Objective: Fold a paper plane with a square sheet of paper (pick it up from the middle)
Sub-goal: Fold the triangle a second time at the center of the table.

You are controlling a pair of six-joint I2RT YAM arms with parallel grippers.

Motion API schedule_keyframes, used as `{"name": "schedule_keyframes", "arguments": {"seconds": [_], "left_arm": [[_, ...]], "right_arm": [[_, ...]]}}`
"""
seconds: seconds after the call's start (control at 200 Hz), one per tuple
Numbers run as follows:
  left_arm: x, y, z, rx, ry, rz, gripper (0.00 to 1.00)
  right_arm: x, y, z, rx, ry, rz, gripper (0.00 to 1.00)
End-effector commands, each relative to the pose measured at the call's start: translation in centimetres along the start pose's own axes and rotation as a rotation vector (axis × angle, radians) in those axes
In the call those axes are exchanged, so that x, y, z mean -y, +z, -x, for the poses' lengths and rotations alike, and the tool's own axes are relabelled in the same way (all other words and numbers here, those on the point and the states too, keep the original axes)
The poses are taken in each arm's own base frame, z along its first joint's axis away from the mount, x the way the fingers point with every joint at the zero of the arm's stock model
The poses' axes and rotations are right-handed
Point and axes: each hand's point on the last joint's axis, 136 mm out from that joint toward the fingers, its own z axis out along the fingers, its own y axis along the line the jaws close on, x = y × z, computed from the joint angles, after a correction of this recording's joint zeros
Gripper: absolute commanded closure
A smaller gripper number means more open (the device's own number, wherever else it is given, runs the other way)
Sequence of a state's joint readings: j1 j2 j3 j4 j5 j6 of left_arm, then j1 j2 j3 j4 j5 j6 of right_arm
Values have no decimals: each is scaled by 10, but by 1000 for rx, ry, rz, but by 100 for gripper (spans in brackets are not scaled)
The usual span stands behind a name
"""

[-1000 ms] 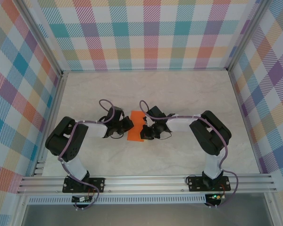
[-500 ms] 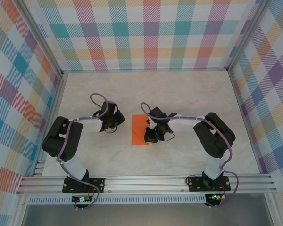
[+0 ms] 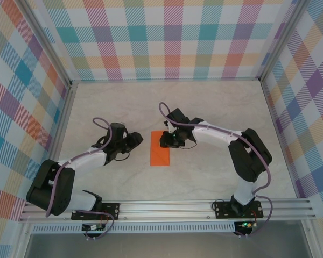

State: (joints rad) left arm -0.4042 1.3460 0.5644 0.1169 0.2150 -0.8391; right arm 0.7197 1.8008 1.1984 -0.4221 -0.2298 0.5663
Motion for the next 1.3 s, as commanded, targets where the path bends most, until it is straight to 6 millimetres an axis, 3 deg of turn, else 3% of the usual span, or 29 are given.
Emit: {"name": "schedule_keyframes", "arguments": {"seconds": [0.0, 0.325, 0.725, 0.895, 1.02, 1.295], "left_arm": [[3, 0, -24, -73, -46, -27, 54], [22, 17, -57, -154, -72, -95, 54], [32, 49, -80, -227, -65, -100, 54], [39, 58, -81, -237, -64, -115, 54], [43, 59, -77, -223, -56, -117, 60], [39, 40, -60, -132, -9, -47, 65]], "right_arm": [[9, 12, 1, -39, -3, -22, 75], [34, 31, -5, -81, 56, -67, 79], [57, 48, -14, -135, 169, -16, 82], [62, 48, -17, -139, 188, -17, 83], [65, 49, -19, -144, 196, -18, 84], [68, 49, -19, -143, 206, -25, 85]]}}
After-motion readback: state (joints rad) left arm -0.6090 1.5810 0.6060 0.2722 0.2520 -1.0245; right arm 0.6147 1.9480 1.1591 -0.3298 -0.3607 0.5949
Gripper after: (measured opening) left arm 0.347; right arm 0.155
